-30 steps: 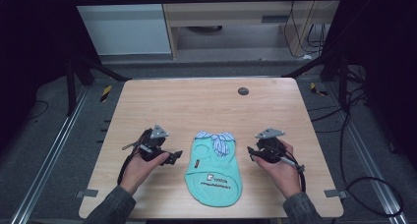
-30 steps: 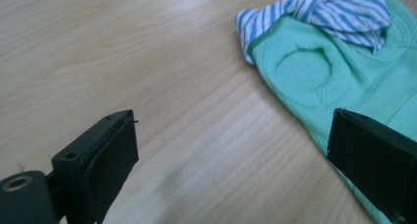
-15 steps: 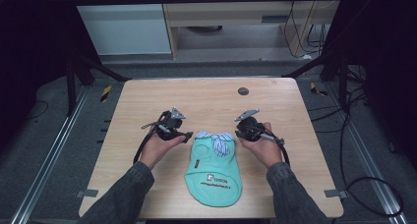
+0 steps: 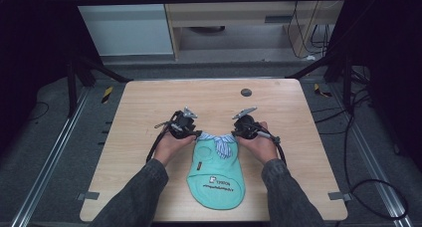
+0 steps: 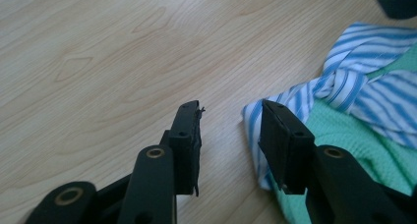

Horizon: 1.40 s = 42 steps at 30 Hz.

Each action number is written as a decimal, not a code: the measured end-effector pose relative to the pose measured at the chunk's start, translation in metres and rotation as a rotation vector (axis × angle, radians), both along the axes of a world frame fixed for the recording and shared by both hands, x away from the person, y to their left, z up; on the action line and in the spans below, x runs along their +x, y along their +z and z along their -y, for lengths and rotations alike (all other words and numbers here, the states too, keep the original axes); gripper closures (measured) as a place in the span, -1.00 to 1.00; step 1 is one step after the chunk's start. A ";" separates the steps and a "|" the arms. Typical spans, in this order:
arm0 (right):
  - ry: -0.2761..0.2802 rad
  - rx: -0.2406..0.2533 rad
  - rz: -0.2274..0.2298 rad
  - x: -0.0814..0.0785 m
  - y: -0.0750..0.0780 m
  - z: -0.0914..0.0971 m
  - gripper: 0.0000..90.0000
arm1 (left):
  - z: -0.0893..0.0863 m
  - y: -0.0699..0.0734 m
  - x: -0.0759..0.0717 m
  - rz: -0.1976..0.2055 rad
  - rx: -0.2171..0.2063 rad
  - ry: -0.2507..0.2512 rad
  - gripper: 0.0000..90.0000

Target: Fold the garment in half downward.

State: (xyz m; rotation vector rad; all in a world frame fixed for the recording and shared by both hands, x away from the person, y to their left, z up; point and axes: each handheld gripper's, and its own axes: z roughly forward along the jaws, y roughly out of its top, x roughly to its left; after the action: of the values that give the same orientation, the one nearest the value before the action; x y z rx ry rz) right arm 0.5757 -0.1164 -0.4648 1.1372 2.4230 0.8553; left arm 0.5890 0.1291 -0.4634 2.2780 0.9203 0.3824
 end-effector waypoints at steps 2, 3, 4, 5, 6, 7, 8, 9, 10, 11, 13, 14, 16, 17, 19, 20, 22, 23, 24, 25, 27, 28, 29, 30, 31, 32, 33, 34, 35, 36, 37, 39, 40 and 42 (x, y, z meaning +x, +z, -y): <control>-0.001 -0.006 -0.012 0.003 -0.003 -0.002 0.67 | 0.006 -0.001 0.001 -0.001 0.007 0.000 0.30; -0.006 -0.005 -0.022 0.004 -0.006 -0.003 0.61 | 0.010 -0.001 0.003 0.007 0.028 -0.001 0.29; -0.006 -0.005 -0.022 0.004 -0.006 -0.003 0.61 | 0.010 -0.001 0.003 0.007 0.028 -0.001 0.30; -0.013 0.002 -0.035 0.005 -0.008 -0.005 0.57 | 0.012 -0.002 0.004 -0.004 0.026 0.001 0.29; -0.013 0.002 -0.035 0.005 -0.008 -0.005 0.57 | 0.012 -0.002 0.004 -0.004 0.026 0.001 0.29; -0.009 0.014 -0.043 0.005 -0.009 -0.006 0.51 | 0.014 -0.003 0.005 -0.013 0.025 -0.008 0.28; -0.009 0.014 -0.043 0.005 -0.009 -0.006 0.51 | 0.014 -0.003 0.005 -0.013 0.025 -0.008 0.27; -0.008 0.016 -0.046 0.005 -0.009 -0.007 0.49 | 0.015 -0.004 0.005 -0.009 0.028 -0.004 0.27; -0.004 0.011 -0.044 0.005 -0.010 -0.009 0.48 | 0.015 -0.005 0.005 -0.010 0.030 -0.003 0.27; -0.002 0.008 -0.050 0.004 -0.011 -0.010 0.47 | 0.016 -0.006 0.006 -0.015 0.032 -0.002 0.26; -0.007 0.001 -0.054 0.005 -0.012 -0.010 0.46 | 0.016 -0.008 0.007 -0.020 0.044 0.000 0.27; -0.008 0.000 -0.057 0.005 -0.013 -0.011 0.45 | 0.016 -0.010 0.007 -0.027 0.043 0.000 0.27; -0.010 -0.001 -0.064 0.005 -0.016 -0.010 0.44 | 0.016 -0.013 0.008 -0.035 0.049 -0.001 0.27; -0.013 0.003 -0.066 0.005 -0.017 -0.010 0.42 | 0.015 -0.017 0.008 -0.044 0.047 0.000 0.27; -0.024 0.014 -0.074 0.005 -0.018 -0.009 0.39 | 0.015 -0.018 0.008 -0.048 0.042 0.001 0.27; -0.024 0.014 -0.074 0.005 -0.018 -0.009 0.39 | 0.015 -0.018 0.008 -0.048 0.042 0.001 0.26; -0.027 0.020 -0.080 0.006 -0.019 -0.008 0.35 | 0.015 -0.019 0.008 -0.051 0.043 -0.001 0.26; -0.030 0.028 -0.093 0.006 -0.020 -0.008 0.33 | 0.015 -0.020 0.008 -0.059 0.039 -0.005 0.27; -0.032 0.032 -0.102 0.006 -0.020 -0.007 0.32 | 0.015 -0.020 0.008 -0.059 0.039 -0.005 0.25; -0.031 0.033 -0.107 0.006 -0.020 -0.007 0.32 | 0.014 -0.021 0.009 -0.071 0.031 -0.006 0.25; -0.034 0.040 -0.111 0.006 -0.020 -0.006 0.33 | 0.013 -0.021 0.009 -0.076 0.022 -0.006 0.24; -0.034 0.040 -0.111 0.006 -0.020 -0.006 0.33 | 0.013 -0.021 0.009 -0.076 0.022 -0.006 0.24; -0.023 0.037 -0.113 0.006 -0.020 -0.006 0.41 | 0.012 -0.022 0.009 -0.074 0.019 -0.012 0.23; -0.023 0.037 -0.113 0.006 -0.020 -0.006 0.41 | 0.012 -0.022 0.009 -0.074 0.019 -0.012 0.23; -0.018 0.040 -0.118 0.006 -0.020 -0.007 0.42 | 0.012 -0.022 0.009 -0.074 0.019 -0.017 0.23; -0.007 0.039 -0.124 0.006 -0.019 -0.008 0.52 | 0.012 -0.022 0.008 -0.073 0.013 -0.022 0.27; -0.003 0.037 -0.124 0.006 -0.019 -0.008 0.56 | 0.012 -0.022 0.008 -0.074 0.009 -0.029 0.31; -0.003 0.037 -0.124 0.006 -0.019 -0.008 0.56 | 0.012 -0.022 0.008 -0.074 0.009 -0.029 0.37; 0.001 0.035 -0.125 0.006 -0.019 -0.009 0.60 | 0.012 -0.022 0.007 -0.077 0.005 -0.039 0.37; 0.009 0.033 -0.132 0.005 -0.019 -0.011 0.70 | 0.013 -0.022 0.007 -0.080 0.000 -0.046 0.53; 0.009 0.033 -0.132 0.005 -0.019 -0.011 0.70 | 0.013 -0.022 0.006 -0.082 -0.003 -0.056 0.53; 0.031 0.016 -0.127 0.004 -0.018 -0.013 0.80 | 0.014 -0.022 0.005 -0.092 0.000 -0.080 0.71; 0.031 0.016 -0.127 0.004 -0.018 -0.013 0.80 | 0.014 -0.022 0.005 -0.092 0.000 -0.080 0.74; 0.049 -0.013 -0.112 0.004 -0.017 -0.015 0.83 | 0.016 -0.021 0.003 -0.092 0.007 -0.091 0.81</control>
State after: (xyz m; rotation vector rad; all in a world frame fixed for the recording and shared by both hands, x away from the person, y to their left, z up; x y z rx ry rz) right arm 0.5794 -0.1010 -0.4819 1.1538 2.5526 0.8095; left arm 0.5924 0.1136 -0.4846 2.3505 0.8573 0.2433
